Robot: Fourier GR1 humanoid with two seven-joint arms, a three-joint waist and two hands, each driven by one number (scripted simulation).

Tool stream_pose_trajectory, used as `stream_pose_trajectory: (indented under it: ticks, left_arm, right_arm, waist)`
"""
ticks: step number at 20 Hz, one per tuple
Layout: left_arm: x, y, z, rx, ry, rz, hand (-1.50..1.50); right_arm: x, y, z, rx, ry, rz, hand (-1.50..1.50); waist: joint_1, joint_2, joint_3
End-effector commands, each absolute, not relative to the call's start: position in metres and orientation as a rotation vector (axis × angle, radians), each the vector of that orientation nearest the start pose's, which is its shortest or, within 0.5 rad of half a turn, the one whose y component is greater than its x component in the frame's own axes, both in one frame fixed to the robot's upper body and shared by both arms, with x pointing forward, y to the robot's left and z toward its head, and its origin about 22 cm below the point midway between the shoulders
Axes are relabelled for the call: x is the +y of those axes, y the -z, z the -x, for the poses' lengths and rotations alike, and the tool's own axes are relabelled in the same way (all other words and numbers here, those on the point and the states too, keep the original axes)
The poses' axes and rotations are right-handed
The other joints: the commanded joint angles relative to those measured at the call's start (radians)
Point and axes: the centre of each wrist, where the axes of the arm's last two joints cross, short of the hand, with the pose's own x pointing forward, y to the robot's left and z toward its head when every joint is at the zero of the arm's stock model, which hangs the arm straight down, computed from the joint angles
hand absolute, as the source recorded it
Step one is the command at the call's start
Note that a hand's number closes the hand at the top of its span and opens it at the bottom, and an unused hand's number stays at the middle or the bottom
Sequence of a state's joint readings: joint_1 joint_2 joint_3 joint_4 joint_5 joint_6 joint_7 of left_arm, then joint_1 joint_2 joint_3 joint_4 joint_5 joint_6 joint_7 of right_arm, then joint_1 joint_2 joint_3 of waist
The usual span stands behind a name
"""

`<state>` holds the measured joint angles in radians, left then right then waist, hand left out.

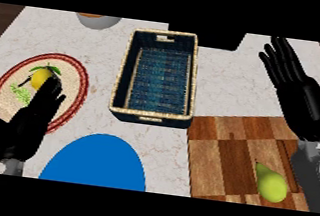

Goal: Pick the pear from the cutting board and place it in the basket

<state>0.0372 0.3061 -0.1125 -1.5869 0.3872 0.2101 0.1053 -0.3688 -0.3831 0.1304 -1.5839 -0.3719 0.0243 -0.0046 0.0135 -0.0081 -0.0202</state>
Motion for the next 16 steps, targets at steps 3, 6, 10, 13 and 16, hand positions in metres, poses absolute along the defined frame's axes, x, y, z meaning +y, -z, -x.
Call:
stream_pose_trajectory:
  ticks: [3, 6, 10, 13, 16]
  left_arm:
    - [0.289, -0.034, -0.254, -1.444, -0.009, -0.171, 0.00]
    - [0.298, -0.041, -0.257, -1.478, 0.155, -0.269, 0.00]
    - [0.300, -0.022, -0.261, -1.364, 0.188, -0.288, 0.00]
    - [0.283, -0.026, -0.271, -1.360, 0.202, -0.283, 0.00]
    - [0.282, -0.027, -0.278, -1.358, 0.190, -0.271, 0.00]
  right_arm:
    - [-0.274, -0.044, -0.301, -1.626, -0.222, -0.524, 1.50]
    - [-0.283, 0.000, -0.285, -1.412, -0.198, -0.698, 1.50]
    - [-0.290, 0.001, -0.265, -1.718, -0.190, -1.061, -1.50]
    - [-0.290, -0.018, -0.259, -1.773, -0.254, -0.817, -1.50]
    - [-0.344, -0.059, -0.278, -1.755, -0.444, -0.571, -1.50]
  waist:
    - [-0.012, 0.026, 0.028]
    - [0.000, 0.058, 0.039]
    - [-0.045, 0.018, 0.025]
    - [-0.022, 0.007, 0.020]
    - [-0.024, 0.008, 0.020]
